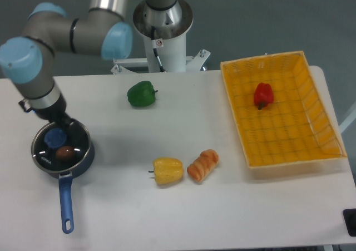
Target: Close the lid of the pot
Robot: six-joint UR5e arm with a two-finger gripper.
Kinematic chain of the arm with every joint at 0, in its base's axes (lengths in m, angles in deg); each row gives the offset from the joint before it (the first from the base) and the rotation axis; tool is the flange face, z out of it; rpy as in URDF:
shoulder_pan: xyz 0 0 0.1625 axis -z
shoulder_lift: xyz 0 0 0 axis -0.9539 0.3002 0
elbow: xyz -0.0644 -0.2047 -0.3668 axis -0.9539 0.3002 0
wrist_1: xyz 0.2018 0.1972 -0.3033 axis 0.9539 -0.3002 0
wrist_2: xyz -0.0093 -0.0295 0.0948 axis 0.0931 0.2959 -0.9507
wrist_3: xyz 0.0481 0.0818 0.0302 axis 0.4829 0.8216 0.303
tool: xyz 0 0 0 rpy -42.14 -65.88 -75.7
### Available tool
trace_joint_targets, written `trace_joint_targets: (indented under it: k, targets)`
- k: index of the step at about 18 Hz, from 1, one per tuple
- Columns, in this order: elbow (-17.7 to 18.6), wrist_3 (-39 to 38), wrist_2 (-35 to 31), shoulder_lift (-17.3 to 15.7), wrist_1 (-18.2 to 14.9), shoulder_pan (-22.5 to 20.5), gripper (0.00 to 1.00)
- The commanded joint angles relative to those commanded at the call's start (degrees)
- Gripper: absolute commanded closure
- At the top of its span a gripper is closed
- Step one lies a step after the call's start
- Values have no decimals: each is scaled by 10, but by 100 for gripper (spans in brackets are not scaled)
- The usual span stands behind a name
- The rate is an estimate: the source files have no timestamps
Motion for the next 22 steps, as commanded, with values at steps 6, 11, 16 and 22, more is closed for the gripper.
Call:
trace_joint_targets:
  k: [6,11,16,22]
  targets:
    - [12,220,-1,-48,-3,-141,0]
    - [12,355,-1,-48,0,-243,0]
    - [14,399,2,-29,5,-304,0]
    - [-3,481,2,23,19,-342,0]
